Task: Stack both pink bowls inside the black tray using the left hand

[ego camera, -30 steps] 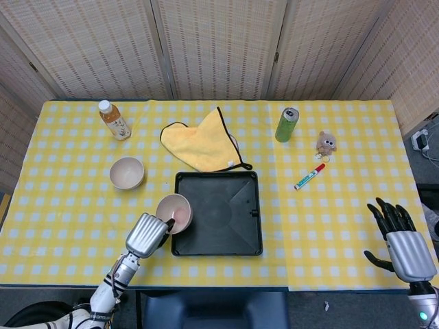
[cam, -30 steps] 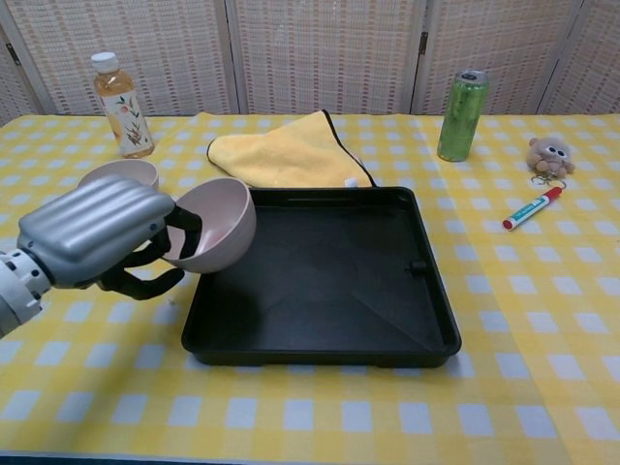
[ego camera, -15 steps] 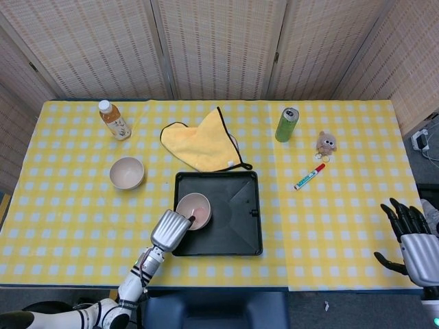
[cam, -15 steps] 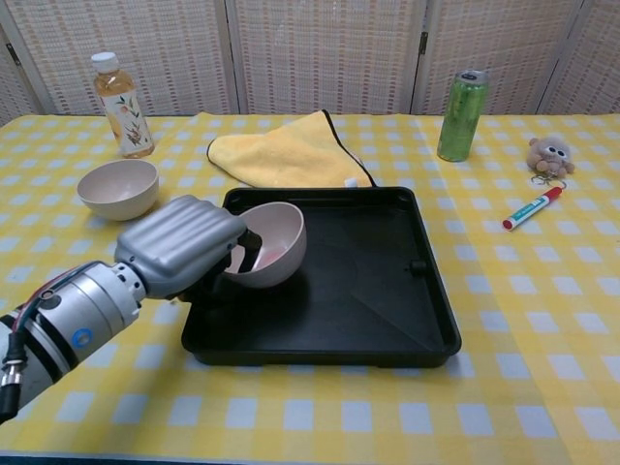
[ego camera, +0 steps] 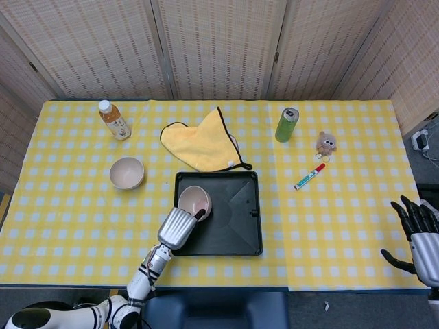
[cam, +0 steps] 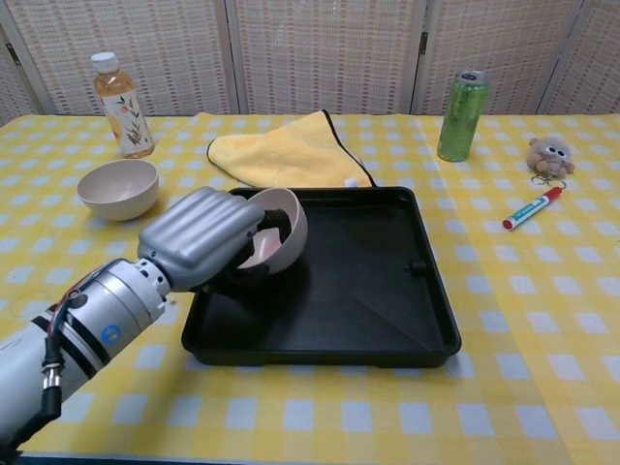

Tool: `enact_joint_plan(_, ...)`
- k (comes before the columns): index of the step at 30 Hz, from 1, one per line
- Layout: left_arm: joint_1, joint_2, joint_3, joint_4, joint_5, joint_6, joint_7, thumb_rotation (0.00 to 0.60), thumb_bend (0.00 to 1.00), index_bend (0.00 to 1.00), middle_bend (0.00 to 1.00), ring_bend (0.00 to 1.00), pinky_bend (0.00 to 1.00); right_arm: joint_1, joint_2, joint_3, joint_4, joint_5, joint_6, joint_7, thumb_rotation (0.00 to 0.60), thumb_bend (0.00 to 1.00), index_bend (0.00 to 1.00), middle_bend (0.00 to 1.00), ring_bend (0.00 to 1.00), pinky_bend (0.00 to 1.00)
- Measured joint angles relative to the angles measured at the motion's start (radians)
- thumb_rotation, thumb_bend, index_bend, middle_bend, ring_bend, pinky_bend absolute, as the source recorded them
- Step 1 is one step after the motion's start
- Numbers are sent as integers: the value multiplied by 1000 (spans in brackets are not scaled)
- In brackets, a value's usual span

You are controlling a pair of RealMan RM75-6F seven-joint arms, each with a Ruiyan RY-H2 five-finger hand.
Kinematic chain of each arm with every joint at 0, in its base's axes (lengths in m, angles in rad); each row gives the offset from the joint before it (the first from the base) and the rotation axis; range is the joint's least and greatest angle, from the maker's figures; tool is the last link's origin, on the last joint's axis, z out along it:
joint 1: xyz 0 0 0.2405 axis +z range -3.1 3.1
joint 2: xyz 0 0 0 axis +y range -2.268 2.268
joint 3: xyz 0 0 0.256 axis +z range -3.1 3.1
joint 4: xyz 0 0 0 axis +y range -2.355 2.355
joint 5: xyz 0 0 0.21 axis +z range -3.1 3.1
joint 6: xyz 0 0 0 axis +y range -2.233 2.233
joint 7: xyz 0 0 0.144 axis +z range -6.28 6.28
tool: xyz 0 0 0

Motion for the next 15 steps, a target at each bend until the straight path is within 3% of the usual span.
enact_joint_plan(6, 7, -14, 10, 7, 21, 49, -19, 600, 485, 321, 1000, 1000, 1000, -4, 0, 2, 2, -3, 7, 3, 600, 214, 0, 0, 0, 0)
enact_joint_plan(15, 25, 42, 10, -100, 28, 90, 0, 600, 484, 323, 1000, 1000, 1000, -5, 0, -1, 1, -15, 7, -4, 600, 214, 0, 0, 0, 0)
